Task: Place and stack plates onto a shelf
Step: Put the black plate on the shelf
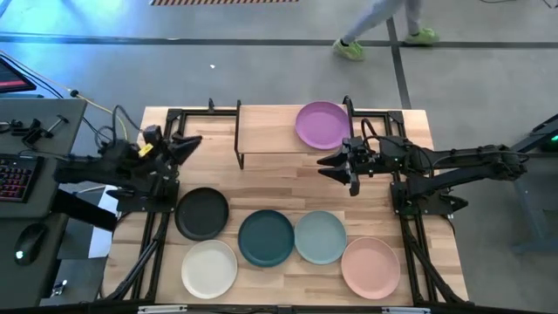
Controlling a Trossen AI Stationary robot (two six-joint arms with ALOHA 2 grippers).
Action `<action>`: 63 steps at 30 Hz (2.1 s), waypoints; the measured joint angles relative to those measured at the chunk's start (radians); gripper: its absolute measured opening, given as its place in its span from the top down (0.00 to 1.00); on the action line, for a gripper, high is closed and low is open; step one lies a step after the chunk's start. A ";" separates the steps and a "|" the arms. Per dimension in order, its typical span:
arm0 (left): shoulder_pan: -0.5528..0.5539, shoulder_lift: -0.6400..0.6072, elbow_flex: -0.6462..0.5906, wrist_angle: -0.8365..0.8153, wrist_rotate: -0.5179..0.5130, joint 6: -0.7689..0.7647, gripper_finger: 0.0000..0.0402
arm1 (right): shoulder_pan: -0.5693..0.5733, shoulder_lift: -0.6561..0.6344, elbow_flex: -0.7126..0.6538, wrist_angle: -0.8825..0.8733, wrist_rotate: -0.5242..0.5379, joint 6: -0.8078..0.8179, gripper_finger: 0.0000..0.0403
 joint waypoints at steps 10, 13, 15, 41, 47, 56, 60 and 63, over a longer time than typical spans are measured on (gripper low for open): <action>-0.177 0.480 0.473 -0.704 0.367 -0.246 0.55 | 0.000 0.000 0.000 -0.069 0.000 -0.009 0.63; -0.255 0.569 0.494 -0.934 0.378 -0.446 0.55 | 0.000 0.000 0.000 -0.098 0.000 -0.008 0.63; -0.317 0.611 0.470 -1.013 0.376 -0.592 0.55 | 0.000 0.000 0.000 -0.117 0.000 -0.010 0.63; -0.932 1.043 0.290 -1.128 0.178 -0.417 0.55 | 0.000 0.002 0.001 -0.232 0.068 -0.046 0.63; -0.950 1.056 0.229 -1.103 0.206 -0.403 0.56 | 0.000 0.002 0.001 -0.234 0.072 -0.016 0.63; -0.951 1.055 0.170 -1.074 0.163 -0.347 0.67 | 0.000 0.002 0.001 -0.235 0.073 -0.015 0.63; -0.951 1.055 0.151 -1.037 0.157 -0.308 0.73 | 0.000 0.002 0.001 -0.235 0.073 -0.015 0.63; -0.951 1.055 0.138 -1.033 0.124 -0.283 0.76 | 0.000 0.002 0.001 -0.235 0.073 -0.015 0.63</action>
